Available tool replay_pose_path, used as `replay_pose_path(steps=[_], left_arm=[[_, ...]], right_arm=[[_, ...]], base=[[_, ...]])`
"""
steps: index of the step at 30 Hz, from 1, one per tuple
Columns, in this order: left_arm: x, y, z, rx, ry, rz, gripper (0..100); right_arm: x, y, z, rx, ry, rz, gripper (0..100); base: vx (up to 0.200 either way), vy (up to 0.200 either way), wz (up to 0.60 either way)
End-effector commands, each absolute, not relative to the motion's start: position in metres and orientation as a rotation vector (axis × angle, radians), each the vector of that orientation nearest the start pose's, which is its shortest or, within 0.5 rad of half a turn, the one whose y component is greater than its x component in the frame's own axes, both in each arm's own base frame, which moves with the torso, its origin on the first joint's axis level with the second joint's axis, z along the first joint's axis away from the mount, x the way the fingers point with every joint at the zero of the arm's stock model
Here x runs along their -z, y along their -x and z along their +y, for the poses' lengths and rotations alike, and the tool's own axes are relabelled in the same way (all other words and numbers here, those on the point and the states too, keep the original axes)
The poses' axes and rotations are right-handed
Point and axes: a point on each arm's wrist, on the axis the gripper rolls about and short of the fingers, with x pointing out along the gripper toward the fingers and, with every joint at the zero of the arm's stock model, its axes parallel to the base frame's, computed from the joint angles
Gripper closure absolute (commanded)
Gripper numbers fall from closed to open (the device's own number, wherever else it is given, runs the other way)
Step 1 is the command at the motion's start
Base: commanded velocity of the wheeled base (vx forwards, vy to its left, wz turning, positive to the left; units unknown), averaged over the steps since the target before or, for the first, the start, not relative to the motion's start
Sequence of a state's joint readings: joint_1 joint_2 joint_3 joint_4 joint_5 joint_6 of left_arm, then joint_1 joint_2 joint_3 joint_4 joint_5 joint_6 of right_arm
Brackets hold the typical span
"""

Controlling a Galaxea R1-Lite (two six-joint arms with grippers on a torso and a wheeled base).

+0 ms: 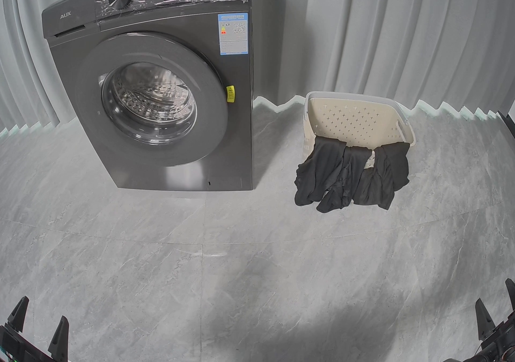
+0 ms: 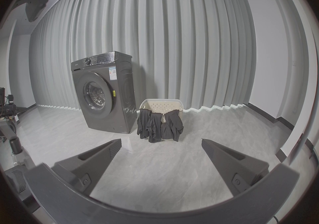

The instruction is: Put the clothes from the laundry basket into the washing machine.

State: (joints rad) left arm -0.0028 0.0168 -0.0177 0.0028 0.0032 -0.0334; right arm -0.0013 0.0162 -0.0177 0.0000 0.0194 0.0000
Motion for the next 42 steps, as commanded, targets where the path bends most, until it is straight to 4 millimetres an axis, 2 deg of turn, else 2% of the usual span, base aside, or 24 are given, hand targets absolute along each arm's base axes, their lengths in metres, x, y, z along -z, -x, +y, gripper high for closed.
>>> replay_pose_path(steps=[1,35,42], left_arm=[[-0.0757,0.0229,0.0001,0.0,0.034,0.0,0],[-0.0756,0.0229,0.0001,0.0,0.035,0.002,0],[-0.0756,0.0229,0.0001,0.0,0.035,0.002,0]], right_arm=[[-0.0757,0.0222,0.0005,-0.018,0.0,0.008,0],[-0.0757,0.0222,0.0005,-0.021,0.0,0.008,0],[-0.0757,0.0222,0.0005,-0.02,0.0,0.008,0]], base=[[0.0,-0.2,0.0],[0.0,-0.2,0.0],[0.0,0.0,0.0]])
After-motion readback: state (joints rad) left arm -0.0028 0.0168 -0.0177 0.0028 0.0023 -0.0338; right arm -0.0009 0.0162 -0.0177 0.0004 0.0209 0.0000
